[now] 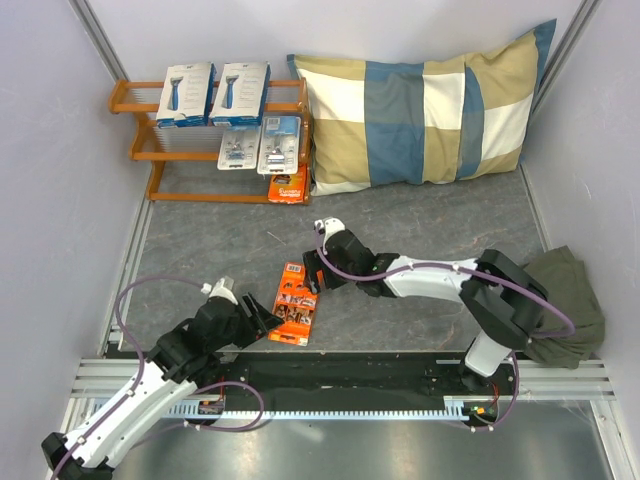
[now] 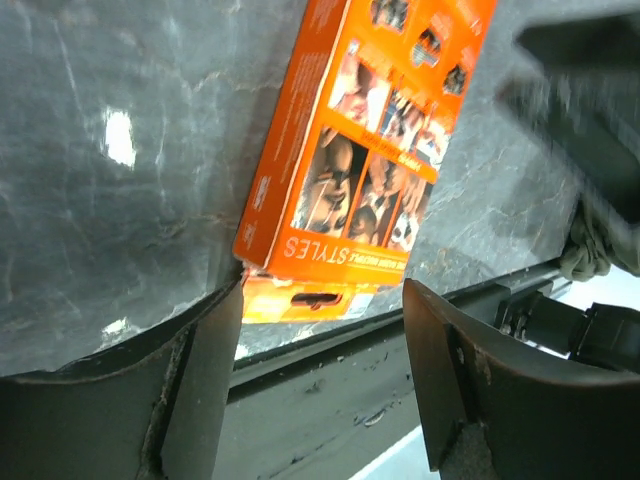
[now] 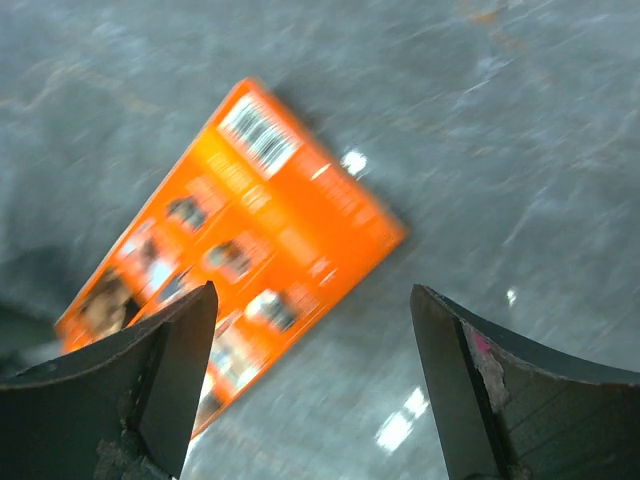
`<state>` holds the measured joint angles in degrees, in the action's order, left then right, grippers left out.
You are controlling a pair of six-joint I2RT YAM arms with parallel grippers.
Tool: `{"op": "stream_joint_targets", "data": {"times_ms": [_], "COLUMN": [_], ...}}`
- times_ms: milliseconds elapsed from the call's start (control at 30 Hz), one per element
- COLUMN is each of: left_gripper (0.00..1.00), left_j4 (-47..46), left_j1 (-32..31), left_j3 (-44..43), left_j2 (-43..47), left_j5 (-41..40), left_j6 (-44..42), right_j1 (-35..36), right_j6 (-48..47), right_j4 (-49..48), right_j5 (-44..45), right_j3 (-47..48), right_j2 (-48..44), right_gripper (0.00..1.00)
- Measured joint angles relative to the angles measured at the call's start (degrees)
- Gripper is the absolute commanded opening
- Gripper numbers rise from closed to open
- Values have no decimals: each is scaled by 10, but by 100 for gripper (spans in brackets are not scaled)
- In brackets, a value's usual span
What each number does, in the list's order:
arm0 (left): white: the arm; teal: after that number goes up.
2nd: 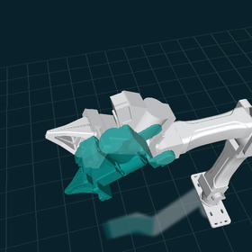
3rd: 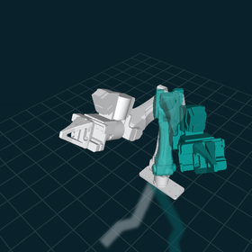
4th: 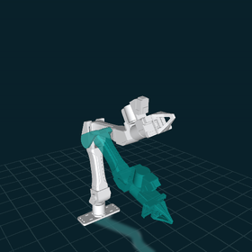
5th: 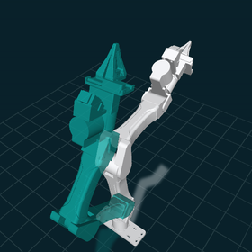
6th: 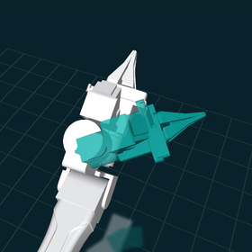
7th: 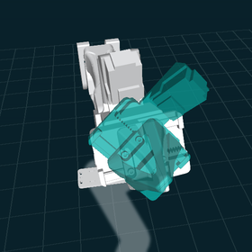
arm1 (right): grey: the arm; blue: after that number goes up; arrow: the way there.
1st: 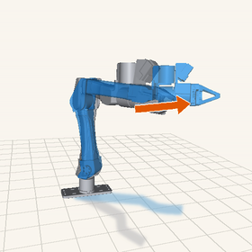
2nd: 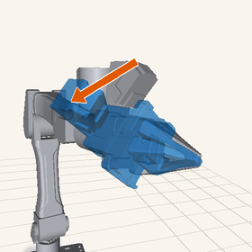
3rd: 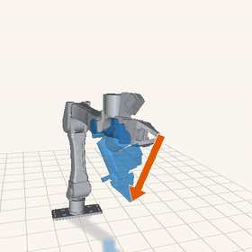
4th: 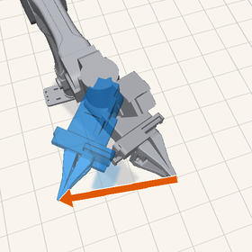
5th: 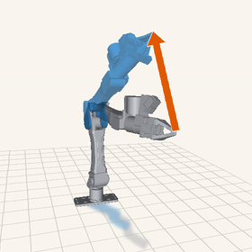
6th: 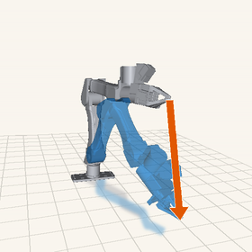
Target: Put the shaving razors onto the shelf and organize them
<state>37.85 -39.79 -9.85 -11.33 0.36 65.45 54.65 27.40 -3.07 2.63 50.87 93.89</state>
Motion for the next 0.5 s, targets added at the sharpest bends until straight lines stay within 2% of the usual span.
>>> {"op": "stream_joint_targets", "data": {"times_ms": [200,500], "left_gripper": [73,73], "left_j4": [5,-67], "left_j1": [-2,-2], "left_j3": [4,1], "left_j2": [-50,-128], "left_j5": [19,31], "left_j6": [19,27], "right_j1": [-46,-63], "right_j6": [-23,-28], "right_j4": [-18,-76], "right_j5": [-8,-65], "right_j3": [56,106], "right_j2": [86,155], "right_gripper": [88,86]}}
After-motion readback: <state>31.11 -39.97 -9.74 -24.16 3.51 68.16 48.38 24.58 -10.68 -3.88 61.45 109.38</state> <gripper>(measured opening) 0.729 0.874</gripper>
